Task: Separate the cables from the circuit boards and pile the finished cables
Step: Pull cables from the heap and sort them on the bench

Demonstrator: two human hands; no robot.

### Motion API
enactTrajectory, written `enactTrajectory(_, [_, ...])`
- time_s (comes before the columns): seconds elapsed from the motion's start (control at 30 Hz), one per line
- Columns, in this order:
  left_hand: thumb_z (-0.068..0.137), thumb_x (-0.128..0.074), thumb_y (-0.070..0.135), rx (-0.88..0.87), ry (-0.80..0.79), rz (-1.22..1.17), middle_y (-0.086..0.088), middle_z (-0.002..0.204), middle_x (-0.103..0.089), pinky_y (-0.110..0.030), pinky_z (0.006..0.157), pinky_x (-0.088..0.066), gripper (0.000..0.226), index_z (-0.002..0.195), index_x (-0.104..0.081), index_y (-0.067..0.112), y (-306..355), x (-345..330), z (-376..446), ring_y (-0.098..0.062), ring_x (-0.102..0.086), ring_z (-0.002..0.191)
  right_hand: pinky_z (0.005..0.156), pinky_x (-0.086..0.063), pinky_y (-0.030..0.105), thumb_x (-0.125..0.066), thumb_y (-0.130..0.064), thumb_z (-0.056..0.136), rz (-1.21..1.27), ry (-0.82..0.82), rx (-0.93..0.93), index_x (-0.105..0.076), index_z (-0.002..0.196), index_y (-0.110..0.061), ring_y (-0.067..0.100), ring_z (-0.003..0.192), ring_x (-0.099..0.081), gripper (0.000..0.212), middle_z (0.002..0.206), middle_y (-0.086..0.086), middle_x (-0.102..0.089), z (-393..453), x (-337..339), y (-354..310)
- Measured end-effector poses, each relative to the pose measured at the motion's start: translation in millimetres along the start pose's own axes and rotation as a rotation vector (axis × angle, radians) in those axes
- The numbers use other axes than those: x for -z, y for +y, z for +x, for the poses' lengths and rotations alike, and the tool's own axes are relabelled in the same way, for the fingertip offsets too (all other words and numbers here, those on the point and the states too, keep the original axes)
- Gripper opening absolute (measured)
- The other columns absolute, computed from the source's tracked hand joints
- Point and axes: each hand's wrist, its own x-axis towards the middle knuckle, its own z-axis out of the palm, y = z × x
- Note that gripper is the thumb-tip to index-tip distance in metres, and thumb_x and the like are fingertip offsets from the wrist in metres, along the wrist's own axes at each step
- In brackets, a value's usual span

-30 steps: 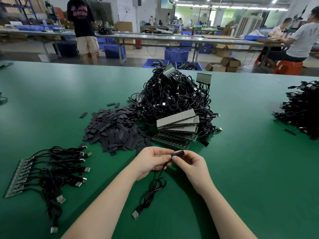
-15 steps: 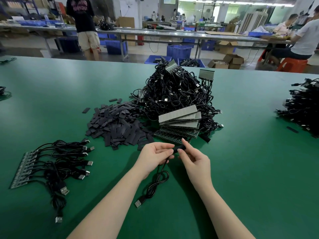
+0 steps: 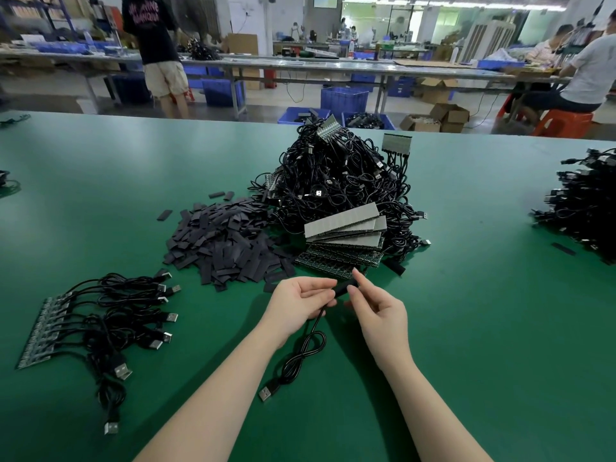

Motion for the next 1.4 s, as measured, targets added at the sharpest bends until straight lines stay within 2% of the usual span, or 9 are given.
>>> enactTrajectory(0.07, [0.089, -0.07, 0.013, -0.001, -0.015, 0.015, 0.003, 0.092, -0.076, -0.017, 0.068, -0.054, 0.018, 0.1, -0.072, 0.026, -1, 1, 0, -0.009, -0.072, 0.091, 0.061, -0.041, 0.024, -0.069, -0.016, 0.094, -0.006, 0.004, -0.002, -0.068, 0.115, -0.045, 0.028, 0.063, -0.055, 0.035, 0.082, 0.018, -0.072, 0, 0, 1])
enactTrajectory(0.13, [0.085, -0.074, 0.015, -0.001, -0.046, 0.052, 0.004, 0.096, -0.076, -0.017, 0.071, -0.053, 0.022, 0.101, -0.073, 0.03, -3, 3, 1, -0.006, -0.07, 0.093, 0.064, -0.045, 0.022, -0.07, -0.016, 0.093, 0.002, 0.038, -0.014, -0.07, 0.107, -0.046, 0.042, 0.081, -0.06, 0.033, 0.085, 0.008, -0.075, 1, 0, 1])
enactTrajectory(0.23, [0.077, -0.081, 0.017, 0.007, -0.049, 0.13, 0.003, 0.099, -0.075, -0.018, 0.082, -0.053, 0.032, 0.103, -0.074, 0.034, -5, 4, 3, -0.002, -0.068, 0.097, 0.08, -0.055, 0.021, -0.071, -0.014, 0.091, 0.055, 0.065, -0.05, -0.072, 0.099, -0.046, 0.023, 0.089, -0.071, 0.033, 0.091, -0.015, -0.077, 3, 1, 0])
enactTrajectory(0.4, [0.082, -0.076, 0.017, -0.01, 0.021, 0.2, 0.001, 0.078, -0.076, -0.017, 0.063, -0.051, 0.021, 0.102, -0.073, 0.013, -10, -2, 6, -0.013, -0.073, 0.079, 0.084, -0.057, 0.041, -0.071, -0.011, 0.091, 0.115, 0.103, -0.069, -0.073, 0.103, -0.035, 0.011, 0.077, -0.07, 0.027, 0.084, 0.001, -0.078, 2, 2, -1])
enactTrajectory(0.63, [0.088, -0.07, 0.012, -0.041, 0.009, 0.171, 0.002, 0.078, -0.075, -0.017, 0.061, -0.052, 0.005, 0.092, -0.071, 0.013, -9, -3, 4, -0.013, -0.073, 0.075, 0.08, -0.057, 0.031, -0.073, -0.013, 0.09, 0.117, 0.069, -0.059, -0.073, 0.101, -0.037, 0.008, 0.075, -0.067, 0.027, 0.085, -0.004, -0.078, 1, 1, -2])
enactTrajectory(0.77, [0.089, -0.069, 0.012, 0.028, -0.088, 0.151, 0.002, 0.073, -0.074, -0.016, 0.058, -0.049, 0.003, 0.091, -0.07, 0.014, -2, 0, 4, -0.009, -0.07, 0.069, 0.076, -0.054, 0.018, -0.074, -0.011, 0.089, 0.134, -0.064, -0.068, -0.071, 0.111, -0.034, 0.007, 0.075, -0.064, 0.032, 0.08, -0.004, -0.072, 2, 6, -4])
enactTrajectory(0.9, [0.089, -0.069, 0.014, 0.075, -0.176, 0.151, -0.002, 0.078, -0.074, -0.017, 0.06, -0.049, 0.004, 0.092, -0.072, 0.014, 4, 6, 6, -0.009, -0.068, 0.069, 0.077, -0.051, 0.013, -0.073, -0.009, 0.088, 0.098, -0.151, -0.084, -0.076, 0.099, -0.026, 0.003, 0.089, -0.07, 0.02, 0.098, -0.01, -0.077, 3, 11, -5])
enactTrajectory(1.13, [0.095, -0.062, 0.021, 0.102, -0.272, 0.146, 0.001, 0.088, -0.075, -0.015, 0.061, -0.048, 0.011, 0.093, -0.074, 0.02, 9, 9, 5, -0.009, -0.069, 0.077, 0.073, -0.052, 0.014, -0.074, -0.006, 0.087, 0.136, -0.144, -0.084, -0.076, 0.092, -0.02, 0.006, 0.079, -0.07, 0.015, 0.087, -0.001, -0.078, 3, 14, -4])
enactTrajectory(1.4, [0.097, -0.059, 0.018, 0.1, -0.286, 0.134, 0.003, 0.082, -0.074, -0.016, 0.062, -0.049, 0.016, 0.087, -0.071, 0.02, 11, 9, 1, -0.01, -0.07, 0.078, 0.07, -0.052, 0.015, -0.076, -0.008, 0.085, 0.116, -0.155, -0.064, -0.078, 0.085, -0.031, 0.005, 0.073, -0.067, 0.023, 0.083, -0.003, -0.077, 2, 14, -4])
